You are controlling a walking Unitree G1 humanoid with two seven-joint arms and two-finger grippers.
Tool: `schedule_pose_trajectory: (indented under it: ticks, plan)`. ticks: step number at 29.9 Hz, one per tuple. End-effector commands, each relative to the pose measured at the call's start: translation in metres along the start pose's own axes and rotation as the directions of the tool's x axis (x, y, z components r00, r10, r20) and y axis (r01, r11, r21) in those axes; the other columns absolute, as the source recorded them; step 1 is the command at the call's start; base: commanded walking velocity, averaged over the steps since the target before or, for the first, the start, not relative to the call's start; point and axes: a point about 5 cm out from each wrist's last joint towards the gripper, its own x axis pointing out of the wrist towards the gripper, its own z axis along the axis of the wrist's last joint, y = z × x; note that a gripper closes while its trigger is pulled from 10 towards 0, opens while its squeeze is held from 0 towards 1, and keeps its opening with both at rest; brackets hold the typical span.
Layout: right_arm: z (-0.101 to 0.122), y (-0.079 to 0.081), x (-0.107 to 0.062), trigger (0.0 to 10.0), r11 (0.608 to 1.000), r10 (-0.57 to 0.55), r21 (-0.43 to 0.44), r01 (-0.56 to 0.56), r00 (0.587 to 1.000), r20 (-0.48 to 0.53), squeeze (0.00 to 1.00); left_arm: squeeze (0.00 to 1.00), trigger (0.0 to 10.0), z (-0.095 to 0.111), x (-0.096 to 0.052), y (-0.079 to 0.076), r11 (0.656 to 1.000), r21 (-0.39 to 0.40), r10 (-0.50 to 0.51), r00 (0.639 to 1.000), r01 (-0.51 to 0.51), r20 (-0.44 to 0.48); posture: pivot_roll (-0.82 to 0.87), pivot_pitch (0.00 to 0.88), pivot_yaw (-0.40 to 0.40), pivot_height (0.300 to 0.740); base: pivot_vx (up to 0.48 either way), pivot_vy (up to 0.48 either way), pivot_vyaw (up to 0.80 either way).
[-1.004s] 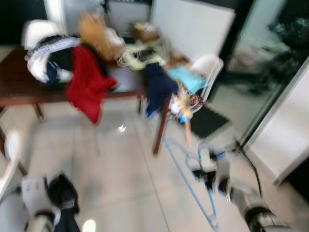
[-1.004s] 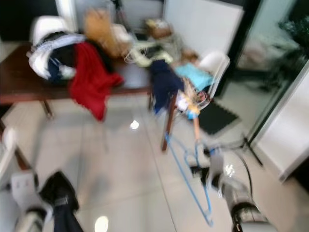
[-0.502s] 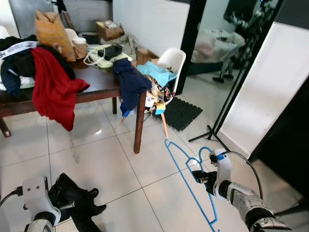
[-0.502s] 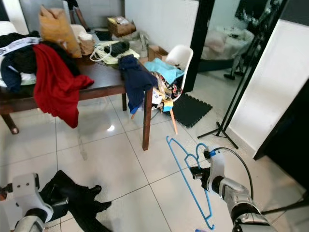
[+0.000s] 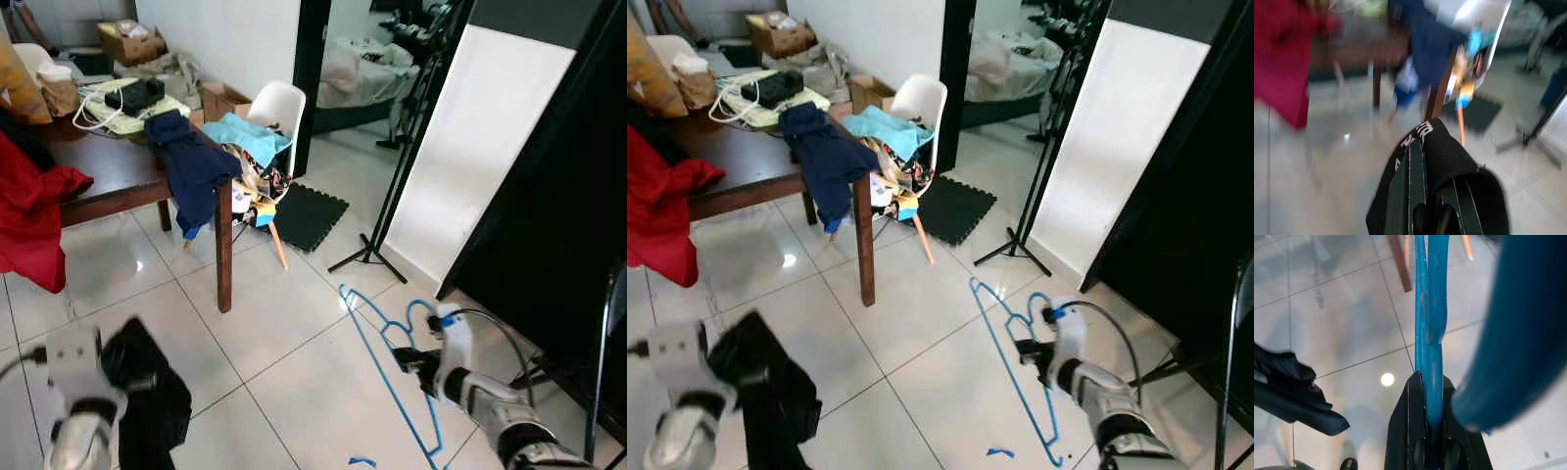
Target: Hang hanger
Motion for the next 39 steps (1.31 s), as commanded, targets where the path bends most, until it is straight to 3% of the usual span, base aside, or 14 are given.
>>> schedule_pose_trajectory:
  ticks: [1, 3, 5, 12, 15, 17, 19, 20, 21, 25, 31, 36, 37, 39]
  plan:
    - [0.03, 0.006, 0.009, 10.0, 0.995, 0.03, -0.094, -0.024, 0.997, 0.065, 0.0, 0.0, 10.0, 0.016, 0.005, -0.017, 0.998, 0.026, -0.061, 0.997, 0.06, 0.037, 0.08, 0.008, -0.133, 0.74, 0.48, 0.0, 0.0]
    - [0.04, 0.011, 0.013, 10.0, 0.991, 0.052, -0.127, -0.041, 0.995, 0.083, 0.0, 0.0, 10.0, 0.024, 0.006, -0.023, 0.996, 0.036, -0.078, 0.995, 0.076, 0.055, 0.08, 0.008, -0.133, 0.74, 0.48, 0.0, 0.0]
    - [0.084, 0.034, 0.025, 10.0, 0.97, 0.148, -0.22, -0.106, 0.972, 0.181, 0.0, 0.0, 10.0, 0.038, 0.002, -0.039, 0.997, 0.057, -0.06, 0.998, 0.058, 0.032, 0.07, 0.007, -0.133, 0.74, 0.48, 0.0, 0.0]
    - [0.12, 0.064, 0.026, 10.0, 0.945, 0.255, -0.279, -0.171, 0.92, 0.298, 0.0, 0.0, 10.0, 0.051, -0.008, -0.052, 1.0, 0.031, -0.004, 1.0, 0.004, 0.012, 0.05, 0.004, -0.131, 0.74, 0.48, 0.0, 0.0]
    - [0.136, 0.081, 0.025, 10.0, 0.935, 0.287, -0.302, -0.184, 0.894, 0.344, 0.0, 0.0, 10.0, 0.074, 0.002, -0.059, 1.0, 0.007, 0.011, 0.997, -0.012, 0.071, 0.04, 0.008, -0.13, 0.74, 0.48, 0.0, 0.0]
    - [0.149, 0.09, 0.023, 10.0, 0.933, 0.301, -0.307, -0.188, 0.875, 0.379, 0.0, 0.0, 10.0, 0.104, 0.016, -0.066, 1.0, 0.015, -0.014, 0.987, 0.012, 0.159, 0.04, 0.013, -0.125, 0.74, 0.48, 0.0, 0.0]
    - [0.149, 0.09, 0.023, 10.0, 0.933, 0.301, -0.307, -0.188, 0.875, 0.379, 0.0, 0.0, 10.0, 0.104, 0.016, -0.066, 1.0, 0.015, -0.014, 0.987, 0.012, 0.159, 0.04, 0.013, -0.125, 0.74, 0.48, 0.0, 0.0]
    - [0.159, 0.09, 0.021, 10.0, 0.947, 0.272, -0.277, -0.165, 0.87, 0.412, 0.0, 0.0, 10.0, 0.132, 0.026, -0.067, 0.998, 0.055, -0.041, 0.97, 0.028, 0.241, 0.04, 0.021, -0.11, 0.74, 0.48, 0.0, 0.0]
    - [0.164, 0.09, 0.02, 10.0, 0.952, 0.262, -0.263, -0.159, 0.866, 0.426, 0.0, 0.0, 10.0, 0.142, 0.029, -0.067, 0.997, 0.072, -0.05, 0.962, 0.032, 0.27, 0.04, 0.023, -0.106, 0.74, 0.48, 0.0, 0.0]
    - [0.17, 0.095, 0.016, 10.0, 0.953, 0.268, -0.256, -0.165, 0.853, 0.448, 0.0, 0.0, 10.0, 0.159, 0.033, -0.065, 0.996, 0.083, -0.051, 0.946, 0.026, 0.319, 0.03, 0.027, -0.099, 0.74, 0.48, 0.0, -0.2]
    - [0.174, 0.104, 0.012, 10.0, 0.951, 0.283, -0.25, -0.183, 0.84, 0.462, 0.0, 0.0, 10.0, 0.224, 0.045, -0.072, 0.992, 0.126, -0.075, 0.861, 0.013, 0.503, 0.04, 0.04, -0.099, 0.74, 0.48, 0.0, -0.62]
    - [0.173, 0.108, 0.014, 10.0, 0.948, 0.292, -0.253, -0.193, 0.844, 0.45, 0.0, 0.0, 10.0, 0.258, 0.046, -0.073, 0.983, 0.173, -0.06, 0.803, -0.054, 0.594, 0.04, 0.041, -0.1, 0.74, 0.48, 0.0, 0.0]
    - [0.176, 0.113, 0.016, 10.0, 0.945, 0.299, -0.259, -0.197, 0.842, 0.449, 0.0, 0.0, 10.0, 0.284, 0.045, -0.063, 0.976, 0.176, -0.021, 0.75, -0.128, 0.661, 0.06, 0.042, -0.104, 0.74, 0.386, 0.0, 0.0]
    - [0.177, 0.115, 0.018, 10.0, 0.944, 0.301, -0.264, -0.198, 0.841, 0.448, 0.0, 0.0, 10.0, 0.292, 0.044, -0.059, 0.974, 0.171, -0.008, 0.733, -0.148, 0.68, 0.06, 0.042, -0.103, 0.74, 0.381, 0.0, 0.0]
